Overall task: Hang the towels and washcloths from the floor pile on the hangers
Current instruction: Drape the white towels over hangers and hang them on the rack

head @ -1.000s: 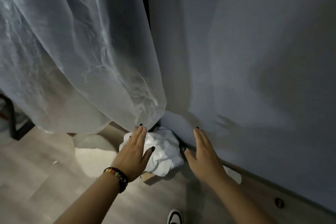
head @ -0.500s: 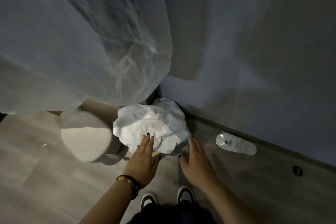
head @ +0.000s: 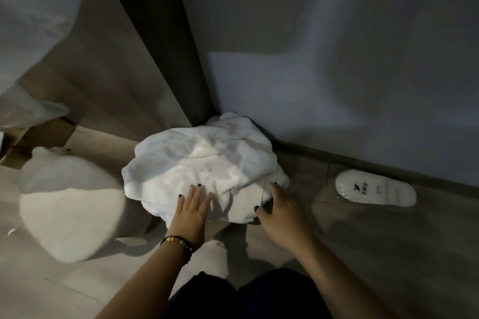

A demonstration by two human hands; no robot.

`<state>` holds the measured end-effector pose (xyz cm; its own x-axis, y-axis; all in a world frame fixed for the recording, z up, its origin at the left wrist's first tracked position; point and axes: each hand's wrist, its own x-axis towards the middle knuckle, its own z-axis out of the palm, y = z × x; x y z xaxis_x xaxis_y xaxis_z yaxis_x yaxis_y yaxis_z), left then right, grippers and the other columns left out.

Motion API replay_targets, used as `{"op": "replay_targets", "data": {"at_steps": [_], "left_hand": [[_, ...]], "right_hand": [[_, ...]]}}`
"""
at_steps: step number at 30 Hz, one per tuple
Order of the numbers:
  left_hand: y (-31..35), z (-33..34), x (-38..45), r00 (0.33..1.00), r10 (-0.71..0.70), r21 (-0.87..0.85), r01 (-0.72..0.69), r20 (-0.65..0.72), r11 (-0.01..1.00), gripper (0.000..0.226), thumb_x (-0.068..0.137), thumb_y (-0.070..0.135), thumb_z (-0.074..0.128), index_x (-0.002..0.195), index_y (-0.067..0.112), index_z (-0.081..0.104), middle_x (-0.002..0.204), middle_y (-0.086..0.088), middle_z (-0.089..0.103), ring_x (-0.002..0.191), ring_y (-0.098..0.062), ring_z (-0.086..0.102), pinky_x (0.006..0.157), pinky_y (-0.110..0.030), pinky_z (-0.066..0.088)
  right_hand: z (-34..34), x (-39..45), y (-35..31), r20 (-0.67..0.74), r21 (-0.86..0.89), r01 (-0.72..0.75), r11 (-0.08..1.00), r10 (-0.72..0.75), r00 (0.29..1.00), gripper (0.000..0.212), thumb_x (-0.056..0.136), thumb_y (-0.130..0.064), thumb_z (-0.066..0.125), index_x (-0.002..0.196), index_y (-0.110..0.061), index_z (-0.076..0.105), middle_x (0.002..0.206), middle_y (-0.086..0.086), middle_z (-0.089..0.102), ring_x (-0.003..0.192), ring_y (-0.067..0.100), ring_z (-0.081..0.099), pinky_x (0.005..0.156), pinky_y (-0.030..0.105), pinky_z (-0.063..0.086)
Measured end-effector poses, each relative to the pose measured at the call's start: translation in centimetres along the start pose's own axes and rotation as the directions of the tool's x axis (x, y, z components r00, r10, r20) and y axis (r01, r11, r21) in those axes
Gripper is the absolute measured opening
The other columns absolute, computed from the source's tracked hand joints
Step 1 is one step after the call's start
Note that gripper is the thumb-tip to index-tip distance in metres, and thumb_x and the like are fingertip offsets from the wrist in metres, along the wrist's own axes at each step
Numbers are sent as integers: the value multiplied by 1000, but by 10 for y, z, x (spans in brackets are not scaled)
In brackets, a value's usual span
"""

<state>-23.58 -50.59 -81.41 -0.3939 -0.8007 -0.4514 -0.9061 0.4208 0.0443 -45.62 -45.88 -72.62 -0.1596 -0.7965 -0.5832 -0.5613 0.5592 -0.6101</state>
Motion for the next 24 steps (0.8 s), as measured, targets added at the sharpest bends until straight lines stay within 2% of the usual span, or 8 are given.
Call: {"op": "replay_targets", "data": {"at_steps": [3, 5, 7, 9, 12, 16, 20, 24], "left_hand": [[-16, 25, 17, 989, 45, 16, -43, -140, 999, 69, 61, 10, 86, 126, 16, 63, 138, -19, 52, 130, -39, 46, 106, -53, 32], [-23, 28, 21, 975, 45, -35, -54, -220, 998, 48, 64, 11, 86, 109, 17, 72, 123, -15, 65, 117, -36, 59, 99, -56, 42], [-17, 12, 18, 948, -52, -180, -5, -314, 984, 25, 78, 13, 74, 102, 15, 72, 109, -13, 71, 106, -35, 66, 95, -55, 47], [-6, -19, 9, 910, -244, -403, 96, -334, 910, 21, 88, 10, 55, 104, 13, 69, 90, -14, 72, 86, -36, 67, 80, -47, 54], [6, -70, -10, 850, -439, -579, 209, -291, 788, 25, 95, 16, 51, 117, 16, 63, 88, -9, 71, 82, -34, 64, 64, -34, 47], [26, -140, -45, 823, -465, -700, 120, -326, 704, 19, 95, 15, 52, 108, 15, 65, 77, -5, 67, 75, -28, 62, 63, -29, 39], [46, -220, -90, 811, -497, -791, 72, -308, 607, 18, 94, 12, 52, 102, 15, 67, 77, -3, 66, 74, -23, 60, 64, -27, 39], [67, -301, -141, 830, -489, -832, 57, -268, 552, 20, 94, 11, 54, 109, 14, 68, 77, 1, 63, 73, -20, 58, 66, -29, 43]], "right_hand": [[7, 15, 11, 19, 3, -28, 1000, 28, 999, 68, 96, -31, 52, 151, -18, 15, 157, 4, 19, 143, 20, 21, 112, 28, 23], [8, 18, 15, 15, -16, -23, 1000, 23, 1000, 65, 95, -29, 53, 149, -15, 21, 154, 6, 26, 140, 21, 26, 110, 28, 26], [4, 11, 14, 14, -26, -27, 999, 27, 1000, 61, 94, -27, 54, 147, -15, 26, 150, 5, 32, 136, 20, 32, 106, 27, 30], [-5, -4, 7, 20, -29, -31, 999, 31, 999, 58, 94, -27, 53, 146, -16, 30, 149, 3, 33, 136, 20, 34, 105, 28, 31], [-22, -33, -12, 42, -30, -42, 999, 43, 998, 54, 95, -27, 51, 145, -16, 33, 152, 2, 29, 138, 19, 30, 105, 28, 30], [-50, -77, -49, 74, -40, -32, 999, 35, 997, 53, 95, -29, 50, 144, -16, 35, 150, 0, 30, 136, 18, 33, 101, 27, 32], [-86, -128, -102, 102, -37, 19, 999, -15, 995, 56, 95, -28, 51, 146, -16, 30, 151, -1, 28, 136, 19, 31, 102, 28, 34], [-129, -181, -157, 107, -13, 65, 998, -63, 992, 62, 96, -28, 52, 149, -20, 22, 154, -3, 22, 138, 18, 31, 102, 28, 35]]}}
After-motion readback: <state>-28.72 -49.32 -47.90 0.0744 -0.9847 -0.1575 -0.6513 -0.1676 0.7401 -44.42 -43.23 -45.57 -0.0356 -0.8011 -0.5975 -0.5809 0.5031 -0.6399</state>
